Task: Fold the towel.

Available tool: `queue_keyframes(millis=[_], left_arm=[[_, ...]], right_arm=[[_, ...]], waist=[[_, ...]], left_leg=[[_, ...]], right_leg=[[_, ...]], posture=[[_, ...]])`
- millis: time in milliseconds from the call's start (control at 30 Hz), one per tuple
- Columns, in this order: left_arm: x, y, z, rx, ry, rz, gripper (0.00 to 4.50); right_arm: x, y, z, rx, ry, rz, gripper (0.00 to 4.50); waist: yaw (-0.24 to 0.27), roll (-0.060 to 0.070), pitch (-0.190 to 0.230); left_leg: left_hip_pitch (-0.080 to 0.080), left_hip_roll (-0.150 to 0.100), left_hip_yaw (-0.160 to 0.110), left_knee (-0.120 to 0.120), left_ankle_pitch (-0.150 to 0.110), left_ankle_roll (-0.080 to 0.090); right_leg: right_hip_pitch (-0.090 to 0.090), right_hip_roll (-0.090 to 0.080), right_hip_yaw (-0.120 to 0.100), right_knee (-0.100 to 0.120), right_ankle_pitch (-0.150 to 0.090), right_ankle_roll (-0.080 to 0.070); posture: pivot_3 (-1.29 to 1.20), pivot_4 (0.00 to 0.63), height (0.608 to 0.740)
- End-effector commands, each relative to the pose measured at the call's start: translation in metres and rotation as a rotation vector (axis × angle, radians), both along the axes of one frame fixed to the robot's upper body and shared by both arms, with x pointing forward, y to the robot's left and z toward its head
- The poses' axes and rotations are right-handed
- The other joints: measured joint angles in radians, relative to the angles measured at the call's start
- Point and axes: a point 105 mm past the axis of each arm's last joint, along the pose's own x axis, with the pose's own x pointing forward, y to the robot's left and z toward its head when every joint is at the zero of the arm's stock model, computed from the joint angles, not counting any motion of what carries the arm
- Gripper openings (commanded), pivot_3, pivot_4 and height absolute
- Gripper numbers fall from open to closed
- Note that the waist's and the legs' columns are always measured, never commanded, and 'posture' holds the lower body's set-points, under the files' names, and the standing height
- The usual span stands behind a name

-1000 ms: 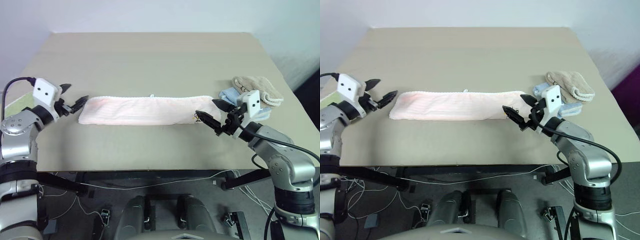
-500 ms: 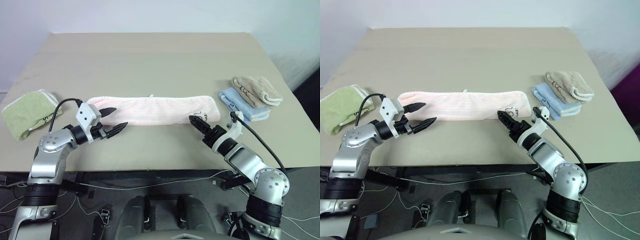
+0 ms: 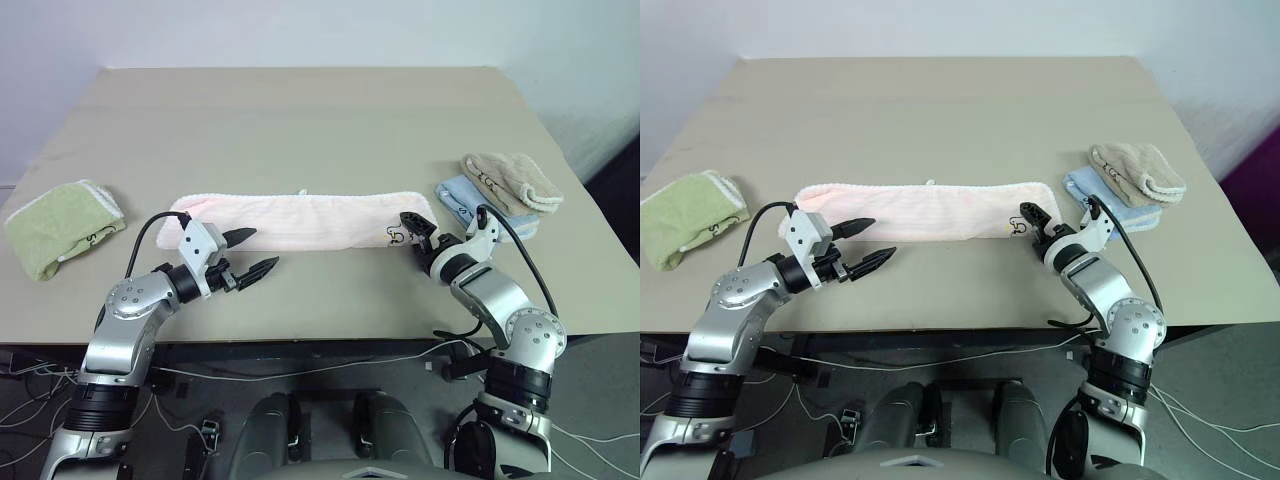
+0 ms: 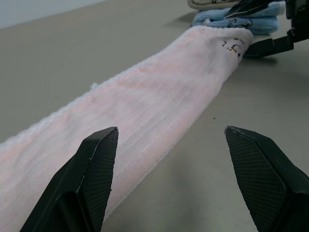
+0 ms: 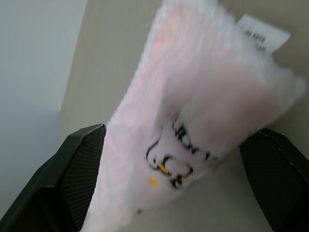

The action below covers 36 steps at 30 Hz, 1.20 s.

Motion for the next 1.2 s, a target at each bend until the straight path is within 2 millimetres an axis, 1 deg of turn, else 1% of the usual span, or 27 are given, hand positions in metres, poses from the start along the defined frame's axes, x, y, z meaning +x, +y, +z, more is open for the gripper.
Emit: queue_keyframes(millis=[33, 100, 200, 333, 367, 500, 567, 600, 667, 767, 867, 933, 1000, 1033, 1133, 1200], left_arm=[[-0.002, -0.005, 0.013, -0.023, -0.053, -0.012, 3.69], [-0.002, -0.006, 0.013, -0.026, -0.055, -0.011, 3.69], [-0.002, -0.007, 0.013, -0.029, -0.059, -0.009, 3.69], [-0.002, -0.008, 0.011, -0.035, -0.061, 0.000, 3.69], [-0.003, -0.008, 0.011, -0.035, -0.061, 0.001, 3.69], [-0.003, -0.010, 0.009, -0.041, -0.063, 0.007, 3.69], [-0.003, -0.011, 0.009, -0.045, -0.063, 0.011, 3.69], [-0.003, -0.011, 0.008, -0.046, -0.064, 0.014, 3.69], [-0.004, -0.010, 0.007, -0.049, -0.062, 0.020, 3.69], [-0.004, -0.010, 0.007, -0.050, -0.059, 0.026, 3.69], [-0.004, -0.009, 0.007, -0.051, -0.058, 0.028, 3.69], [-0.004, -0.009, 0.006, -0.051, -0.056, 0.027, 3.69], [-0.004, -0.009, 0.006, -0.050, -0.053, 0.026, 3.69], [-0.004, -0.009, 0.005, -0.050, -0.051, 0.025, 3.69], [-0.003, -0.012, 0.005, -0.051, -0.051, 0.018, 3.69], [-0.003, -0.012, 0.006, -0.052, -0.051, 0.017, 3.69]], right_arm=[[0.011, -0.018, -0.005, -0.011, 0.031, -0.107, 4.47], [0.015, -0.018, -0.006, -0.003, 0.039, -0.126, 4.47], [0.018, -0.018, -0.004, 0.005, 0.032, -0.133, 3.88], [0.020, -0.023, -0.004, 0.012, 0.024, -0.149, 2.56], [0.020, -0.025, -0.005, 0.012, 0.024, -0.154, 2.13], [0.022, -0.034, -0.006, 0.010, 0.022, -0.176, 0.78], [0.022, -0.038, -0.002, 0.015, 0.002, -0.178, 0.12], [0.021, -0.042, 0.001, 0.014, -0.012, -0.181, 0.02], [0.021, -0.049, 0.005, 0.000, -0.032, -0.191, 0.02], [0.019, -0.068, 0.017, -0.053, -0.079, -0.212, 0.02], [0.018, -0.087, 0.042, -0.139, -0.162, -0.217, 0.02], [0.017, -0.089, 0.062, -0.237, -0.229, -0.180, 0.02], [0.016, -0.082, 0.077, -0.355, -0.288, -0.110, 0.02], [0.016, -0.073, 0.084, -0.438, -0.322, -0.057, 0.02], [0.011, -0.032, 0.096, -0.678, -0.422, 0.155, 0.02], [0.005, -0.006, 0.096, -0.804, -0.481, 0.286, 0.02]], waist=[[0.000, 0.000, 0.000], [0.001, 0.000, 0.000], [0.001, 0.000, 0.000], [0.000, 0.000, 0.000], [0.000, 0.000, 0.000], [0.000, 0.000, 0.000], [0.002, 0.000, 0.000], [0.003, 0.000, 0.000], [0.005, 0.000, 0.000], [0.005, 0.001, 0.000], [0.001, 0.002, 0.001], [0.000, 0.002, 0.001], [0.000, 0.003, 0.001], [-0.002, 0.003, 0.002], [-0.005, 0.004, 0.002], [-0.004, 0.004, 0.002]], left_leg=[[0.000, 0.000, 0.000, 0.000, 0.000, 0.000], [0.000, 0.000, 0.000, 0.000, 0.000, 0.000], [0.000, 0.000, 0.000, 0.000, 0.000, 0.000], [0.000, 0.000, 0.000, 0.000, 0.000, 0.000], [0.000, 0.000, 0.000, 0.000, 0.000, 0.000], [0.000, 0.000, 0.000, 0.000, 0.000, 0.000], [0.000, 0.000, 0.000, 0.000, 0.000, 0.000], [0.000, 0.000, 0.000, 0.000, 0.000, 0.000], [-0.001, 0.000, 0.000, 0.000, 0.000, 0.000], [-0.001, 0.000, 0.000, 0.000, -0.001, 0.001], [-0.002, -0.001, 0.000, 0.000, -0.001, 0.002], [-0.002, 0.000, 0.001, -0.001, -0.001, 0.002], [-0.002, 0.000, 0.001, -0.001, -0.001, 0.002], [-0.002, 0.000, 0.001, -0.001, -0.001, 0.002], [-0.002, 0.001, 0.001, -0.001, -0.001, 0.002], [-0.002, 0.001, 0.001, -0.001, -0.001, 0.002]], right_leg=[[0.000, 0.000, 0.000, 0.000, 0.000, 0.000], [0.000, 0.000, 0.000, 0.000, 0.000, 0.000], [0.000, 0.000, 0.000, 0.000, 0.000, 0.000], [0.000, 0.000, 0.000, 0.000, 0.000, 0.000], [0.000, 0.000, 0.000, 0.000, 0.000, 0.000], [0.000, 0.000, 0.000, 0.000, 0.000, 0.000], [0.000, 0.000, 0.000, 0.000, 0.000, 0.000], [0.000, 0.000, 0.000, 0.000, 0.000, 0.000], [0.000, -0.001, 0.000, -0.001, 0.000, 0.000], [0.000, -0.001, 0.000, -0.001, 0.000, 0.000], [-0.001, -0.002, 0.000, -0.001, 0.000, 0.000], [-0.001, -0.002, 0.000, -0.001, 0.000, 0.000], [-0.002, -0.002, 0.000, -0.001, 0.000, 0.000], [-0.002, -0.002, 0.000, -0.001, 0.000, 0.000], [-0.002, -0.002, 0.001, -0.002, 0.000, 0.000], [-0.003, -0.002, 0.001, -0.002, 0.000, 0.000]], posture=[[0.00, 0.150, 0.740], [0.00, 0.150, 0.740], [0.00, 0.150, 0.740], [0.00, 0.150, 0.740], [0.00, 0.150, 0.740], [0.00, 0.150, 0.740], [0.00, 0.150, 0.740], [0.00, 0.150, 0.740], [0.00, 0.150, 0.740], [0.00, 0.150, 0.740], [0.00, 0.150, 0.740], [0.00, 0.150, 0.740], [0.00, 0.150, 0.740], [0.00, 0.150, 0.740], [0.00, 0.150, 0.740], [0.00, 0.150, 0.740]])
